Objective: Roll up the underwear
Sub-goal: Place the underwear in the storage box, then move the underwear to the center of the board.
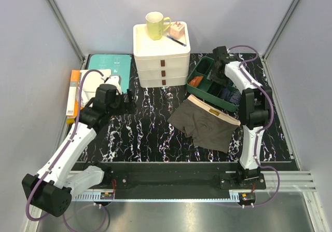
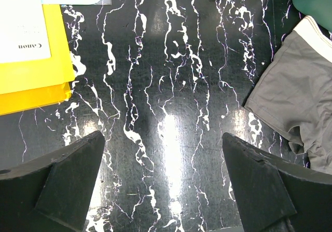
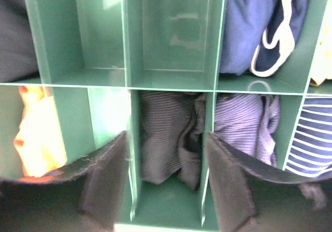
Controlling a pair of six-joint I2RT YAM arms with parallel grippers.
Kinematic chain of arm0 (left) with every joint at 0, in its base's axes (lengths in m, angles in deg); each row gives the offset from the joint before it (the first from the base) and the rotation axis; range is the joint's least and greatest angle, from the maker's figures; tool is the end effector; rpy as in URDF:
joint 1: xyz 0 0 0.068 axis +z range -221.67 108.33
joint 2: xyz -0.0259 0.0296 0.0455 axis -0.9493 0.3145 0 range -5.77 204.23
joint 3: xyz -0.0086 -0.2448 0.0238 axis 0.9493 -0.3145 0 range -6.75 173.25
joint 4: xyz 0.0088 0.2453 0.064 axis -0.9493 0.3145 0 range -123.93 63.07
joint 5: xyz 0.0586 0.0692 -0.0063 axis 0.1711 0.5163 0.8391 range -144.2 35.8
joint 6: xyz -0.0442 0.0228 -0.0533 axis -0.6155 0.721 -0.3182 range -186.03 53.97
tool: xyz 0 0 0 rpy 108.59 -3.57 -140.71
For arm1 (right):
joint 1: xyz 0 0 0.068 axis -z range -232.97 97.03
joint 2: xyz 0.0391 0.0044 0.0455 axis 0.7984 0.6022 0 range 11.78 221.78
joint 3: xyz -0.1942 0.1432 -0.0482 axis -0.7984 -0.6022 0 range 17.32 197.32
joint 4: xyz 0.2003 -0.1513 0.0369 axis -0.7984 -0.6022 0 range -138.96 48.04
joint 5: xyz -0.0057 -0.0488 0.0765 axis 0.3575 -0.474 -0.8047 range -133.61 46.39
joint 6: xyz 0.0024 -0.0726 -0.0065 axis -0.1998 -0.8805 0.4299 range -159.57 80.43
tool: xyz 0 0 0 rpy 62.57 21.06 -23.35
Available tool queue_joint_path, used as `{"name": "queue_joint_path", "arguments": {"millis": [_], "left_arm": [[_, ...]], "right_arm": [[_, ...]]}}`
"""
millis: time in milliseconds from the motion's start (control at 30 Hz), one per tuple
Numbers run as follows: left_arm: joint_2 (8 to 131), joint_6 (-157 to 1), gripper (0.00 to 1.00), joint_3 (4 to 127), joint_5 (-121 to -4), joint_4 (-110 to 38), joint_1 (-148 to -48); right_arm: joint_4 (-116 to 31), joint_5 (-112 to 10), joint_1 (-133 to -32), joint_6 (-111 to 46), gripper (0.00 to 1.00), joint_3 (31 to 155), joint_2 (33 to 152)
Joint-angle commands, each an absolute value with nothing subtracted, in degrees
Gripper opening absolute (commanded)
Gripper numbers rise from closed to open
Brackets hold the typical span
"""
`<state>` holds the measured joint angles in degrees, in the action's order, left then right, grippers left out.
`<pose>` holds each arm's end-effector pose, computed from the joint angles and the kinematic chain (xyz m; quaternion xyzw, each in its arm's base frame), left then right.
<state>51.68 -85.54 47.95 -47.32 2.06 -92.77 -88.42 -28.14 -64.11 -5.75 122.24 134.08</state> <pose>0.2235 -0.0785 0.2772 -0.0134 0.9003 -0.0991 0.4237 0.4432 0.0707 0.1808 0.2197 0.9403 -0.0354 0.2573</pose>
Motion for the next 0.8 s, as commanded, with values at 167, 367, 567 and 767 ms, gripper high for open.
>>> {"name": "queue_joint_path", "arguments": {"millis": [167,367,567,767], "left_arm": [[49.4,-83.6,0.99,47.2,-45.7,-0.3,-92.5],[49.2,-83.0,0.99,46.8,-45.1,-0.3,-92.6],[50.6,-82.6,0.99,45.9,-44.3,-0.4,-92.5],[53.9,-85.0,0.99,46.2,-49.5,-1.1,-92.6]], "right_arm": [[-83.6,-36.0,-65.0,-13.5,0.71,127.0,120.2],[-75.9,-41.4,-70.3,-17.7,0.71,117.4,110.1],[-56.9,-58.3,-71.9,-11.6,0.72,96.2,98.6],[-48.3,-61.9,-77.0,-8.5,0.71,80.0,97.1]]}}
